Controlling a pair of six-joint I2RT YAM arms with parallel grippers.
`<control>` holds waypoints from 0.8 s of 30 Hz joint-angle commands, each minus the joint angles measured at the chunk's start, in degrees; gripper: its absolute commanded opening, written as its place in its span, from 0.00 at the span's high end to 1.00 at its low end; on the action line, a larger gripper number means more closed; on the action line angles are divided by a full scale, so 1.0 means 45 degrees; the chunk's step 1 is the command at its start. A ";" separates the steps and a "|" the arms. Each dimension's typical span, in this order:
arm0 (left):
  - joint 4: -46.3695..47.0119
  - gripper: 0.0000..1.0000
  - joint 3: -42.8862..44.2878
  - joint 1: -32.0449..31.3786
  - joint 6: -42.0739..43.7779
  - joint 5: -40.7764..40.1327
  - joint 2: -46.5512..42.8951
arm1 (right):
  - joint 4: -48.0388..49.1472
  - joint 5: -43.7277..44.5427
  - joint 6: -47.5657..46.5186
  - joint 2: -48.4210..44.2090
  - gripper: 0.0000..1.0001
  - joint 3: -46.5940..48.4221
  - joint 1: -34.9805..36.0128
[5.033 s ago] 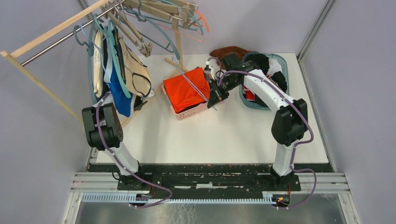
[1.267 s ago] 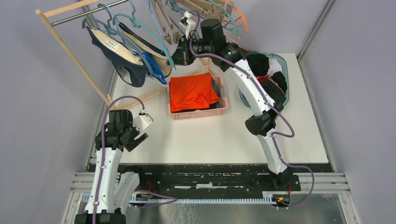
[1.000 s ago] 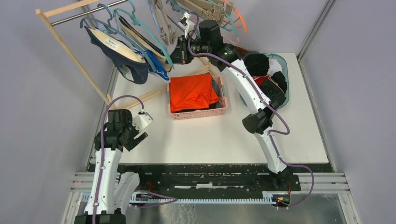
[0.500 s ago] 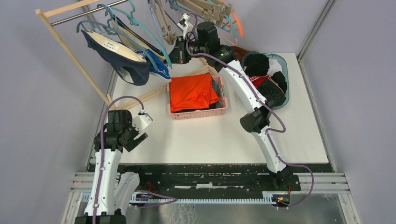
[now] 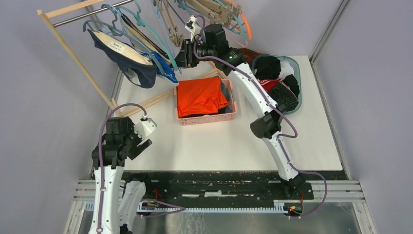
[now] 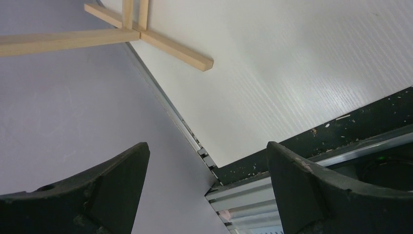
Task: Remove the underwear clipped to the hanger
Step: Place the hanger on the clothesline.
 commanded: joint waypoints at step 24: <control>0.3498 0.03 0.8062 0.0050 -0.9485 0.2002 0.2264 | -0.2714 0.0965 -0.5301 -0.7891 0.09 -0.8201 -0.0012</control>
